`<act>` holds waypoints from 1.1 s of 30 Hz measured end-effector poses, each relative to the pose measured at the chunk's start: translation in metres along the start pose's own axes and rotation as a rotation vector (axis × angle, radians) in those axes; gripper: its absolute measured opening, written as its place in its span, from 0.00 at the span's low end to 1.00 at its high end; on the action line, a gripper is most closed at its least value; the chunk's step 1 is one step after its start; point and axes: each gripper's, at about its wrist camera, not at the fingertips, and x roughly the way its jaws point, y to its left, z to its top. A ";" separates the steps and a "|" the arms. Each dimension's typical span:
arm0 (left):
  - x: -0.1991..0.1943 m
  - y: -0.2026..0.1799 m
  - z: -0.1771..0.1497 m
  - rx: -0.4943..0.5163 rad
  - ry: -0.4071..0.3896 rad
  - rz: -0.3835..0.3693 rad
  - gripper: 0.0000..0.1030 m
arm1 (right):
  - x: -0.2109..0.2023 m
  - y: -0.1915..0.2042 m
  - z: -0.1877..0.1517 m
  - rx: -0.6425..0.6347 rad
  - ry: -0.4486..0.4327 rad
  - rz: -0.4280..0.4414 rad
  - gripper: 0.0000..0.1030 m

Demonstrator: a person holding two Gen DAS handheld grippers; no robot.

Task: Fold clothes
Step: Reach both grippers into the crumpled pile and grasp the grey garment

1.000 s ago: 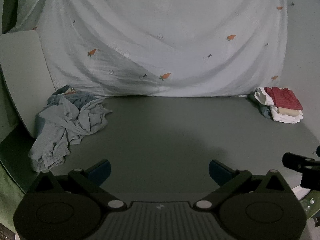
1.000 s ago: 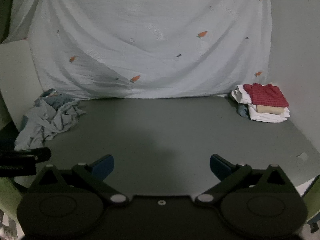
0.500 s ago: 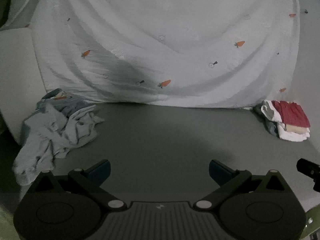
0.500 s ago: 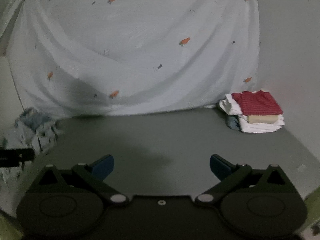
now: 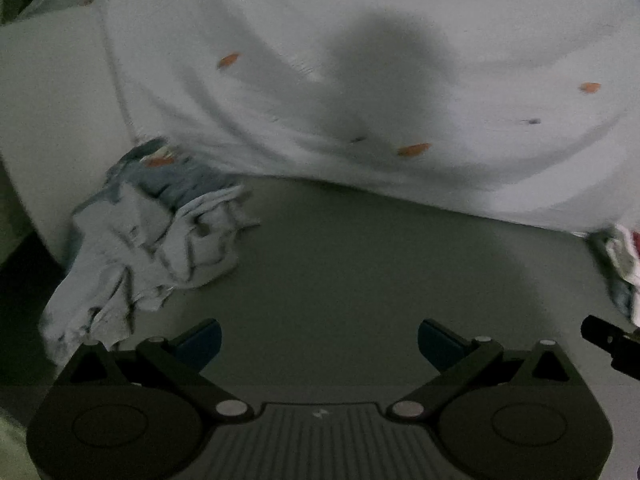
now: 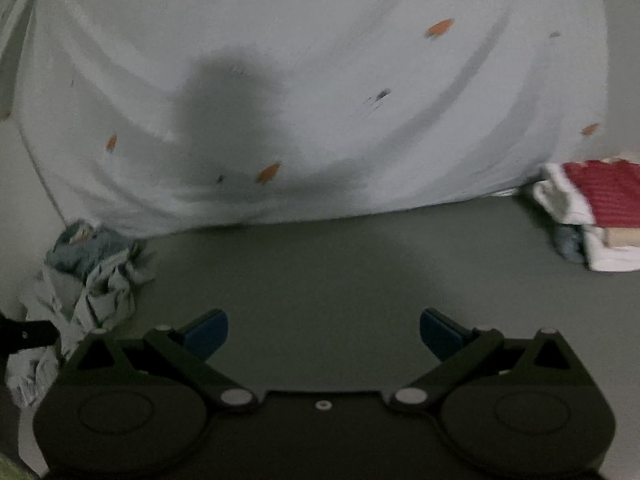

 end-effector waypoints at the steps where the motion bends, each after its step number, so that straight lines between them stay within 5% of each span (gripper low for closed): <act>1: 0.006 0.010 0.002 -0.021 0.011 0.008 1.00 | 0.009 0.006 0.001 0.001 0.009 0.010 1.00; 6: 0.041 0.070 0.012 -0.134 0.067 0.034 1.00 | 0.055 0.042 0.011 0.058 0.058 0.066 1.00; 15: 0.129 0.220 0.032 -0.294 0.152 0.084 1.00 | 0.153 0.147 0.012 0.166 0.152 0.207 0.74; 22: 0.188 0.324 0.047 -0.440 0.136 0.143 0.97 | 0.264 0.239 0.000 0.257 0.335 0.389 0.34; 24: 0.201 0.345 0.049 -0.457 0.145 0.165 0.84 | 0.293 0.263 -0.005 0.284 0.383 0.433 0.21; 30: 0.224 0.380 0.048 -0.454 0.158 0.170 0.72 | 0.359 0.319 -0.008 0.251 0.413 0.404 0.22; 33: 0.233 0.386 0.045 -0.469 0.179 0.167 0.72 | 0.384 0.344 -0.008 0.118 0.377 0.335 0.39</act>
